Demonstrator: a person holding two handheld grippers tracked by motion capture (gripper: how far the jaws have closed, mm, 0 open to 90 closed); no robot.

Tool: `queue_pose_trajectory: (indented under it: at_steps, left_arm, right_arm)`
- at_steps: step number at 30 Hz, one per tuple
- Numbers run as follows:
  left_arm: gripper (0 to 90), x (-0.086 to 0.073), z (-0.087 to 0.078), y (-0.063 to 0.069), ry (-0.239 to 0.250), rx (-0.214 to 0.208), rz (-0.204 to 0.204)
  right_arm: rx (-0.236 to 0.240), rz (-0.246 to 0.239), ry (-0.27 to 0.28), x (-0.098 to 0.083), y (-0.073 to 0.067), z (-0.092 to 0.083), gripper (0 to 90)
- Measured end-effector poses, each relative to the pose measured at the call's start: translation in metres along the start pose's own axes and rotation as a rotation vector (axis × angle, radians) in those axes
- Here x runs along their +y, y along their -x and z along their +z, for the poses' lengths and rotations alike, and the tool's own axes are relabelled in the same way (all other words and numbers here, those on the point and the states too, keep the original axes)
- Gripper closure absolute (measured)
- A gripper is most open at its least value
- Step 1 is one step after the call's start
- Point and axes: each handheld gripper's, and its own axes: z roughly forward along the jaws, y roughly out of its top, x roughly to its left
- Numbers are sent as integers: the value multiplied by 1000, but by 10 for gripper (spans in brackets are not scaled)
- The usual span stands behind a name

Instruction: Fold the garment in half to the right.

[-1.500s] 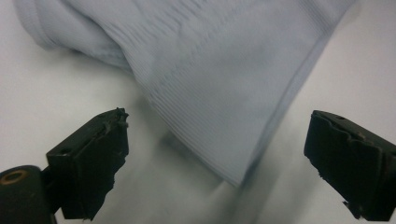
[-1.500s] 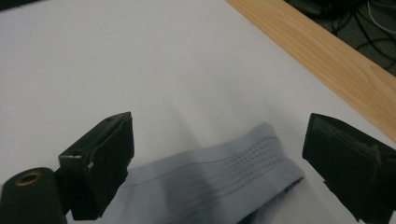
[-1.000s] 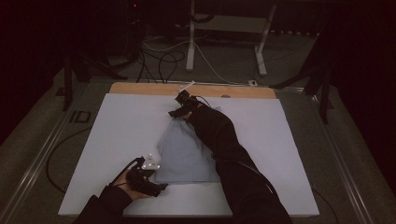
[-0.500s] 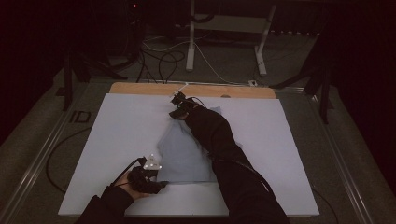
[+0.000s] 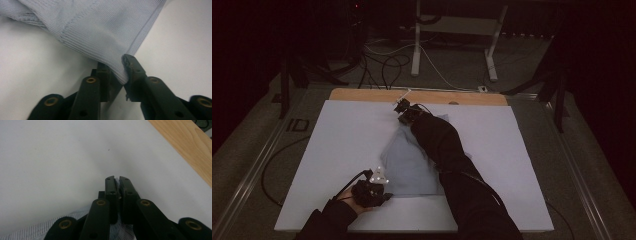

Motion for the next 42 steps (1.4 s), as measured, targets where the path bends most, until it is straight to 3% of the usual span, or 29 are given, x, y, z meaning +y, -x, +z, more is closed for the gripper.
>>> queue_pose_trajectory:
  at_steps: [4, 12, 18, 42]
  left_arm:
    - [869, 2, -3, 1, 11, 4, 15]
    - [876, 13, -10, 4, 22, -16, 80]
    - [875, 24, -15, 8, 48, -24, 110]
    - [878, 63, -23, 24, 17, -36, 251]
  right_arm:
    - [6, -6, 11, 1, 0, -4, 871]
    - [24, -34, 22, 6, 1, -14, 874]
    - [30, -28, 48, 8, 6, -25, 874]
    - [53, -27, 134, 1, 23, -72, 875]
